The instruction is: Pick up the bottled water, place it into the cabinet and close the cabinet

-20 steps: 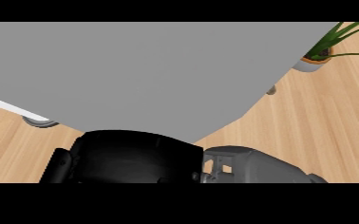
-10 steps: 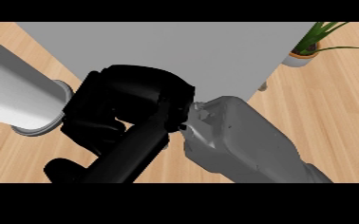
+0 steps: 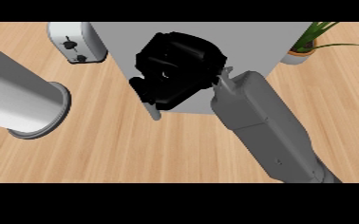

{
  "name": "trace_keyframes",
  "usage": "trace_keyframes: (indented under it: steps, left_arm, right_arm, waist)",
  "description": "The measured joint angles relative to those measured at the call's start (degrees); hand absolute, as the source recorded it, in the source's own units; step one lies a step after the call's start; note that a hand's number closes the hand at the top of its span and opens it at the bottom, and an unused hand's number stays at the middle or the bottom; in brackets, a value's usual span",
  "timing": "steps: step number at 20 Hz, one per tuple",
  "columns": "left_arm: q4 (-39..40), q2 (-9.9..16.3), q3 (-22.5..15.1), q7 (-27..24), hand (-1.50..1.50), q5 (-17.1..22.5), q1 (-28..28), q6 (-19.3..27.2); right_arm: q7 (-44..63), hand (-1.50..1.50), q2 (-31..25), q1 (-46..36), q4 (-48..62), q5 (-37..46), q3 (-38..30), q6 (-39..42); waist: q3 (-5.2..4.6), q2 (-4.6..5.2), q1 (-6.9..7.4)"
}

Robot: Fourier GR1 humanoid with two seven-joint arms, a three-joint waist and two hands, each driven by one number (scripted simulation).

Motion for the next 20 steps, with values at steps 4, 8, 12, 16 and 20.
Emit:
trace_keyframes:
  steps: [4, 8, 12, 16, 20]
  left_arm:
    - [0.62, -1.26, 0.99, 1.3, -1.5, -0.44, -0.71, -1.24]
    - [-0.16, -2.41, 1.55, 2.78, -1.5, -0.52, -1.29, -1.36]
    - [0.17, -3.48, 1.4, 3.54, -1.5, -1.47, -2.34, -2.01]
    - [0.25, -4.02, 1.21, 4.42, -1.5, -1.75, -3.35, -2.19]
    - [0.67, -4.21, 1.43, 5.03, -1.5, -2.02, -4.4, -2.41]
  right_arm:
    - [-4.31, 1.5, -0.26, -0.6, 3.33, 3.41, -0.63, 5.4]
    - [-7.47, 1.5, -0.06, -1.39, 5.38, 6.88, -0.73, 7.69]
    - [-10.01, -1.5, 0.5, -2.32, 7.14, 9.18, -1.25, 8.49]
    - [-11.97, -1.5, 1.05, -3.02, 7.75, 11.85, -1.31, 7.18]
    - [-12.62, -1.5, 1.29, -3.5, 7.68, 13.51, -1.26, 5.57]
  waist:
    - [-0.27, -0.39, 0.08]
    - [-0.15, -0.56, -0.08]
    - [-0.09, -0.5, -0.01]
    - [0.06, -0.35, -0.06]
    - [0.0, -0.23, -0.06]
